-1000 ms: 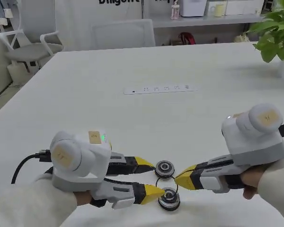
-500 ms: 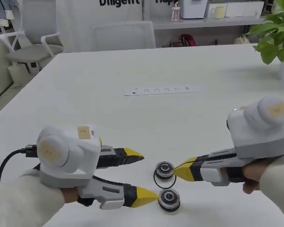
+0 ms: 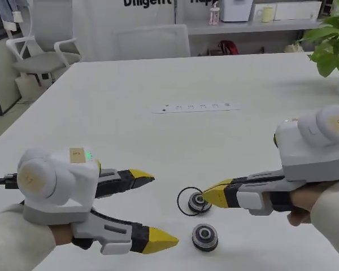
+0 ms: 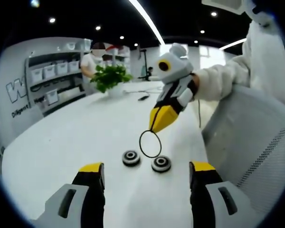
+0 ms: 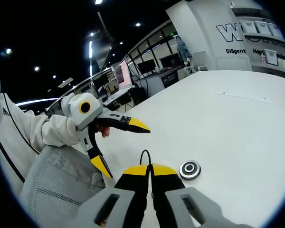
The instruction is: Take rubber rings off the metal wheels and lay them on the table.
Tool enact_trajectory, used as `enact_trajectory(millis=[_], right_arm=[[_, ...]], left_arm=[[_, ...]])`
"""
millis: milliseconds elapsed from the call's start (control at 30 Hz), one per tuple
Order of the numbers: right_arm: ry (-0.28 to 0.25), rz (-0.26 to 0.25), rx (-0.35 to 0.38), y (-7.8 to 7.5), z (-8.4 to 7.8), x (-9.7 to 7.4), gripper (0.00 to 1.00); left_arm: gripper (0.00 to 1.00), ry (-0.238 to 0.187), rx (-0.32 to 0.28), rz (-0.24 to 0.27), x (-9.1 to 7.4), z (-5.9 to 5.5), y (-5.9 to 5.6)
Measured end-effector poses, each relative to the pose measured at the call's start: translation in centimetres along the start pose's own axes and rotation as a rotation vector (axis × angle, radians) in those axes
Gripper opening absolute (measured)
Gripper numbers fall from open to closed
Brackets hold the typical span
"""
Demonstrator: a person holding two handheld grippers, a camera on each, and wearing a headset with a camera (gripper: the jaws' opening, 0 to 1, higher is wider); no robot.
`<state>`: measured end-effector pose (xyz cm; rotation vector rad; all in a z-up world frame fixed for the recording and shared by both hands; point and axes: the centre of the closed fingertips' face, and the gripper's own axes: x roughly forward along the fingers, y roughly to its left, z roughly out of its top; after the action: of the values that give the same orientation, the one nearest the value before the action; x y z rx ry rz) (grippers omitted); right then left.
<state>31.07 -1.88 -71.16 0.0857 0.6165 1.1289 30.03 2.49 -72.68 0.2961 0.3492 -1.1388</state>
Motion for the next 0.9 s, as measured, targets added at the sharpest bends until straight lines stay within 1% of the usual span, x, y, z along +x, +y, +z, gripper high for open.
enact_trajectory(millis=[100, 200, 233, 367, 467, 567, 633, 733, 833, 900], right_arm=[[0.004, 0.01, -0.009, 0.6, 0.1, 0.3, 0.0], [0.01, 0.018, -0.019, 1.1, 0.1, 0.5, 0.0], [0.009, 0.02, -0.022, 1.0, 0.2, 0.5, 0.0], [0.009, 0.028, -0.027, 1.4, 0.3, 0.7, 0.0], [0.016, 0.032, -0.03, 1.5, 0.1, 0.9, 0.0], [0.025, 0.033, -0.029, 1.5, -0.2, 1.2, 0.0], [0.036, 0.029, -0.03, 1.6, -0.5, 1.4, 0.0], [0.041, 0.025, -0.048, 1.8, -0.8, 1.7, 0.0], [0.048, 0.03, -0.059, 2.1, -1.0, 2.0, 0.0], [0.059, 0.032, -0.068, 2.1, -1.5, 2.2, 0.0]], left_arm=[[0.74, 0.0, -0.008, 0.004, -0.4, -0.1, 0.0], [0.75, 0.019, 0.01, 0.005, -0.9, -0.6, -0.5], [0.75, 0.021, 0.013, 0.005, -1.0, -0.7, -0.6], [0.76, 0.031, -0.002, -0.002, -1.3, -1.3, -0.9], [0.79, 0.035, -0.002, 0.004, -1.4, -1.5, -0.9], [0.82, 0.043, -0.02, -0.002, -1.4, -1.9, -1.0], [0.82, 0.062, -0.023, -0.009, -1.2, -2.5, -1.2], [0.81, 0.085, -0.016, -0.028, -0.9, -3.0, -1.7], [0.81, 0.088, -0.009, -0.041, -0.8, -3.0, -2.0], [0.81, 0.091, -0.009, -0.046, -0.8, -3.1, -2.0]])
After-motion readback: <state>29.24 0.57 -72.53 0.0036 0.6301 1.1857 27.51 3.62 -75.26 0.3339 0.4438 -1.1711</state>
